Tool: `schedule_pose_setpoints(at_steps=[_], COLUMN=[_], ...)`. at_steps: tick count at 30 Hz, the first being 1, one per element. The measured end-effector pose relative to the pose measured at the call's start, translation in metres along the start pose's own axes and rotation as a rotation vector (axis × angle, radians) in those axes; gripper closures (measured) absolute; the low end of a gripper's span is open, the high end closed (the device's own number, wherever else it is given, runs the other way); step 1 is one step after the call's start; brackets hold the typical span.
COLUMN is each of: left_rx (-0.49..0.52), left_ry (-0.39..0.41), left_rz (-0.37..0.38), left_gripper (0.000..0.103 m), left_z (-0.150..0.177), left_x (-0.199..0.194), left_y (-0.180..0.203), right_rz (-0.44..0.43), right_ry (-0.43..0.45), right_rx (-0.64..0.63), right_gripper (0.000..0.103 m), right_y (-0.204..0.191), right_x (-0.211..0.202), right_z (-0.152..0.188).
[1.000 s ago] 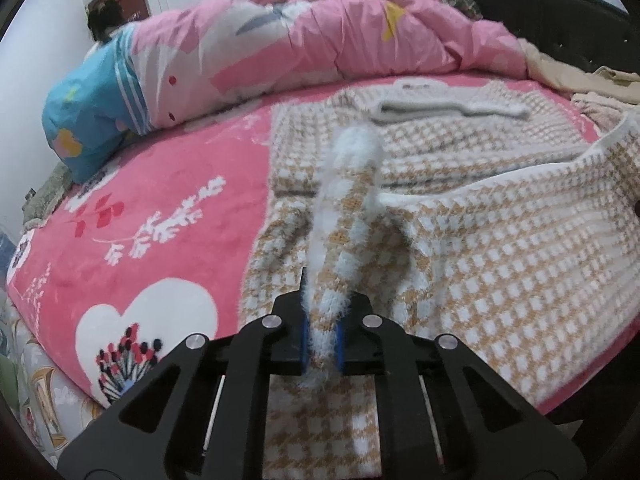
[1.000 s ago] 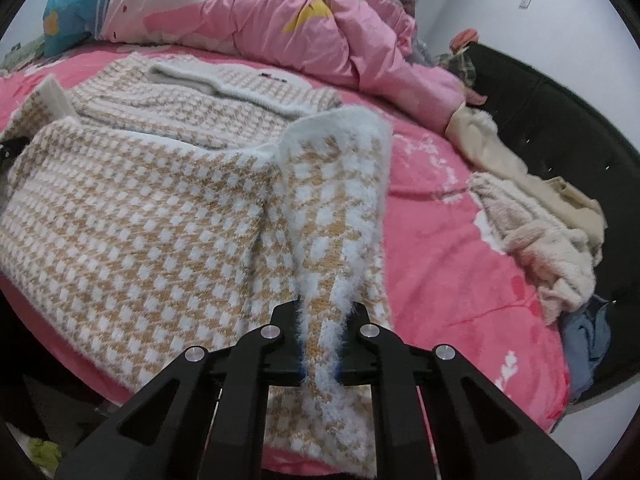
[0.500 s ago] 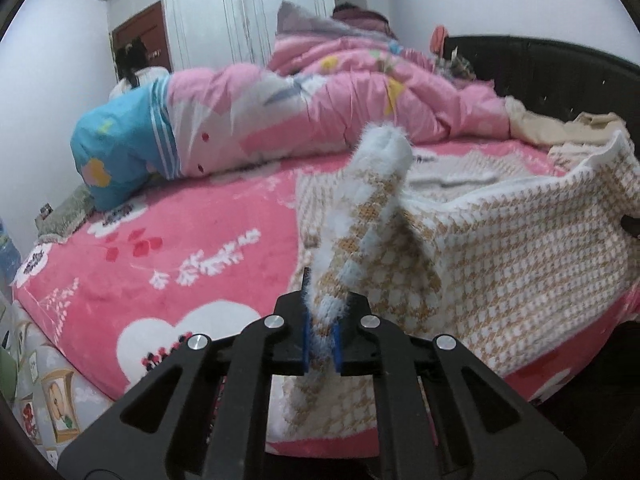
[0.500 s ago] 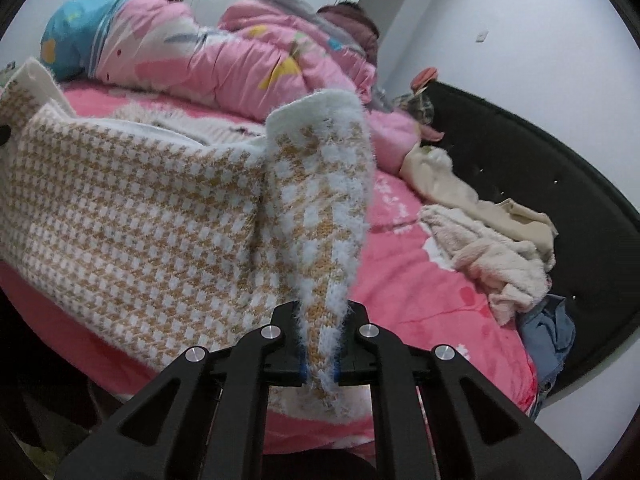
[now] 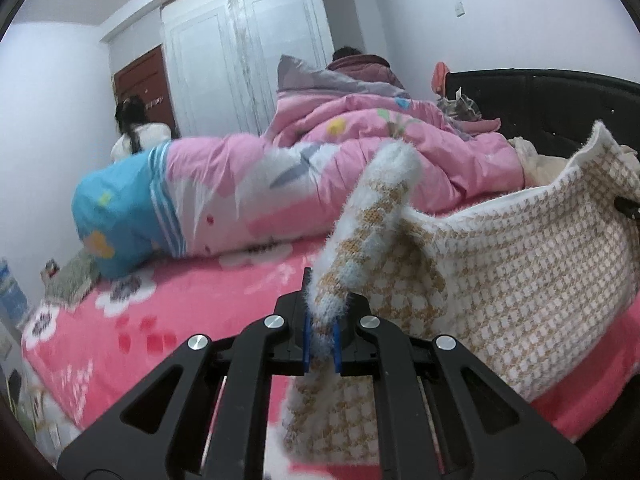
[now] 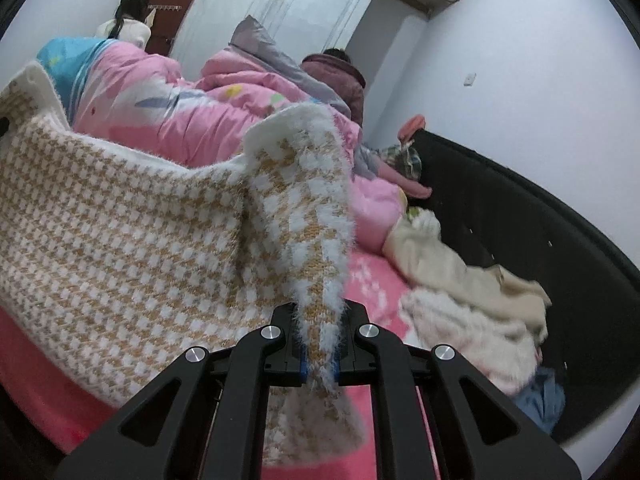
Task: Fold large clothes
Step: 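Lift the hem edge with both grippers and fold it over the coat, then lower the hem onto the coat and open both grippers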
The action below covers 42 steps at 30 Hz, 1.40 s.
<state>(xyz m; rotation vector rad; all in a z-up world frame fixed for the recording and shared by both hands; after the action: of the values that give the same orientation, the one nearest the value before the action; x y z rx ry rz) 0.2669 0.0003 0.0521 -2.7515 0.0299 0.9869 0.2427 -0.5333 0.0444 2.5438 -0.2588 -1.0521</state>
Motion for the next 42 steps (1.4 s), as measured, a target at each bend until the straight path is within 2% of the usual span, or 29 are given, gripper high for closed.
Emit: schedule_pose_setpoints(at_steps=[2, 4, 6, 7, 8, 11, 12, 13, 14, 15, 16, 18, 19, 20, 21, 24, 26, 27, 28, 30, 31, 33, 34, 35, 36, 37, 40, 41, 42], left_rx=[0.016, 0.045, 0.053, 0.046, 0.036, 0.012, -0.002, -0.014, -0.042, -0.072, -0.111, -0.186, -0.205, -0.234, -0.250, -0.298, -0.280, -0.268, -0.248, -0.195, -0.169, -0.171, -0.204, -0.241, -0.306, -0.362, -0.512, -0.564, -0.600], left_ry=[0.000, -0.026, -0.083, -0.120, -0.170, -0.304, -0.379, -0.431, -0.498, -0.532, -0.550, -0.542, -0.534, -0.509, -0.489, -0.419, -0.406, -0.415, -0.438, -0.493, -0.519, -0.563, -0.583, -0.589, -0.586, -0.584, -0.584, -0.587, -0.591], left_rz=[-0.005, -0.013, -0.002, 0.012, 0.032, 0.084, 0.110, 0.128, 0.161, 0.188, 0.227, 0.299, 0.289, 0.274, 0.281, 0.338, 0.391, 0.420, 0.459, 0.493, 0.475, 0.438, 0.442, 0.461, 0.502, 0.532, 0.621, 0.647, 0.629], left_gripper=[0.096, 0.096, 0.096, 0.096, 0.096, 0.095, 0.093, 0.090, 0.086, 0.075, 0.071, 0.066, 0.054, 0.052, 0.052, 0.052, 0.052, 0.052, 0.050, 0.046, 0.044, 0.044, 0.042, 0.040, 0.040, 0.041, 0.042, 0.042, 0.041], left_z=[-0.023, -0.047, -0.061, -0.064, -0.065, -0.054, -0.043, -0.034, -0.023, -0.013, -0.009, -0.010, -0.012, -0.016, -0.021, -0.042, -0.056, -0.062, -0.064, -0.064, -0.061, -0.052, -0.045, -0.041, -0.037, -0.034, -0.027, -0.024, -0.022], left_x=[0.021, 0.057, 0.099, 0.122, 0.148, 0.209, 0.236, 0.253, 0.274, 0.283, 0.289, 0.285, 0.282, 0.275, 0.270, 0.251, 0.247, 0.251, 0.254, 0.265, 0.276, 0.299, 0.310, 0.317, 0.322, 0.325, 0.327, 0.326, 0.323], left_y=[0.000, 0.002, 0.002, 0.002, 0.002, 0.006, 0.008, 0.009, 0.008, 0.005, 0.000, -0.014, -0.022, -0.035, -0.043, -0.058, -0.044, -0.034, -0.018, 0.012, 0.026, 0.036, 0.035, 0.031, 0.024, 0.015, -0.012, -0.022, -0.032], right_rz=[-0.012, -0.044, -0.076, -0.102, -0.115, -0.176, -0.205, -0.264, -0.306, -0.377, -0.428, -0.507, -0.518, -0.535, -0.590, -0.681, -0.707, -0.721, -0.727, -0.761, -0.781, -0.806, -0.836, -0.868, -0.919, -0.987, -1.089, -1.070, -1.010], right_ry=[-0.005, -0.030, -0.063, -0.101, -0.128, -0.253, -0.295, -0.359, -0.387, -0.412, -0.415, -0.410, -0.399, -0.393, -0.383, -0.336, -0.327, -0.332, -0.338, -0.372, -0.390, -0.439, -0.475, -0.491, -0.505, -0.516, -0.531, -0.541, -0.555], right_rx=[0.002, 0.005, 0.007, 0.004, 0.001, -0.011, -0.006, 0.010, 0.027, 0.070, 0.097, 0.168, 0.221, 0.255, 0.314, 0.386, 0.357, 0.323, 0.294, 0.221, 0.212, 0.224, 0.268, 0.312, 0.381, 0.482, 0.715, 0.762, 0.784], right_gripper=[0.095, 0.095, 0.095, 0.095, 0.095, 0.095, 0.095, 0.095, 0.090, 0.082, 0.079, 0.061, 0.056, 0.048, 0.048, 0.048, 0.048, 0.048, 0.049, 0.057, 0.058, 0.062, 0.062, 0.068, 0.079, 0.082, 0.082, 0.078, 0.074], right_y=[-0.001, 0.008, -0.011, -0.008, -0.020, -0.044, -0.044, -0.043, -0.043, -0.034, -0.031, -0.001, 0.025, 0.039, 0.061, 0.062, 0.020, 0.005, -0.035, -0.084, -0.099, -0.114, -0.113, -0.109, -0.101, -0.086, -0.043, -0.028, -0.013], right_x=[0.016, 0.052, 0.073, 0.104, 0.113, 0.162, 0.180, 0.202, 0.212, 0.221, 0.227, 0.224, 0.221, 0.218, 0.213, 0.200, 0.198, 0.200, 0.197, 0.210, 0.199, 0.209, 0.226, 0.234, 0.242, 0.252, 0.267, 0.268, 0.268], right_z=[-0.015, -0.032, -0.046, -0.049, -0.048, -0.030, -0.022, -0.009, -0.004, 0.004, -0.001, 0.003, 0.006, 0.007, 0.008, -0.010, -0.040, -0.049, -0.063, -0.090, -0.085, -0.080, -0.073, -0.068, -0.060, -0.051, -0.020, -0.010, 0.001])
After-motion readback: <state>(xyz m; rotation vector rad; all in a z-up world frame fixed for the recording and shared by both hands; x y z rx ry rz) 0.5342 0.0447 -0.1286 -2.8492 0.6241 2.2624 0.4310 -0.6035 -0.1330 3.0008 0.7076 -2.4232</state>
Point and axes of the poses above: each gripper's, at about its wrist camera, not at the fingertips, and x roughly the way its jaws point, y to its right, z to its underside, the point moved 8 cm from there along x, roughly the way its jaws point, and after that the axes turned 14 degrees about -y, right-handed, at the moved point
